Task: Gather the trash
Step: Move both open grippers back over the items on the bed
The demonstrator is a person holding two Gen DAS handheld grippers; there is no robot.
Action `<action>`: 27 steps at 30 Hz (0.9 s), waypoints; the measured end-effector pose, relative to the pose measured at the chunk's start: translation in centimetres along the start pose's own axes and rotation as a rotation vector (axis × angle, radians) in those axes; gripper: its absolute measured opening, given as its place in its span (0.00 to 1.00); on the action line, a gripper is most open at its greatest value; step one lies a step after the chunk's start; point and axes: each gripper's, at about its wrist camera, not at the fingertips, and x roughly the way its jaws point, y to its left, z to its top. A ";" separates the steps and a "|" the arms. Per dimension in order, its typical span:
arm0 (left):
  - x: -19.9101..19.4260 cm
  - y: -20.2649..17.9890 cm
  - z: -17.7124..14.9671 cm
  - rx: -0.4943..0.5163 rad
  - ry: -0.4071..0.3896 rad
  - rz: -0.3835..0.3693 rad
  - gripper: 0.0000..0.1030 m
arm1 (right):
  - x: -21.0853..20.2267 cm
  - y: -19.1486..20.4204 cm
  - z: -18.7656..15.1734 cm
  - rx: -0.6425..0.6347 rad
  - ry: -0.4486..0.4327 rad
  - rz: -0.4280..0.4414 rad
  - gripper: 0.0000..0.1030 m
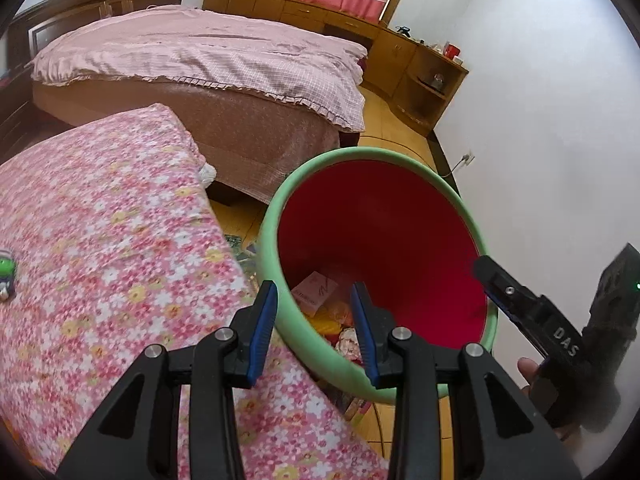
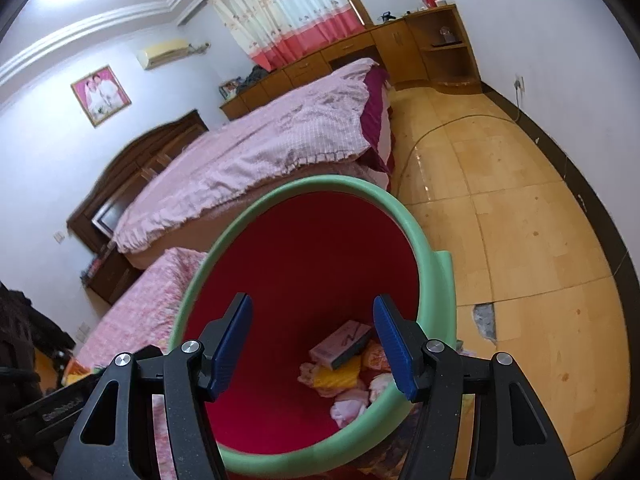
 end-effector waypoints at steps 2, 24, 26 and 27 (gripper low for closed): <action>-0.4 0.2 -0.3 0.001 0.007 0.008 0.37 | -0.4 0.0 -0.2 0.005 -0.002 0.002 0.63; -9.9 5.7 -2.7 -0.123 -0.090 0.142 0.37 | -4.7 4.3 -2.9 -0.017 0.053 0.056 0.63; -11.2 7.2 -3.0 -0.155 -0.110 0.170 0.37 | -4.6 5.0 -3.3 -0.025 0.065 0.062 0.63; -11.6 7.8 -3.1 -0.167 -0.116 0.180 0.37 | -4.6 5.3 -3.5 -0.026 0.070 0.066 0.63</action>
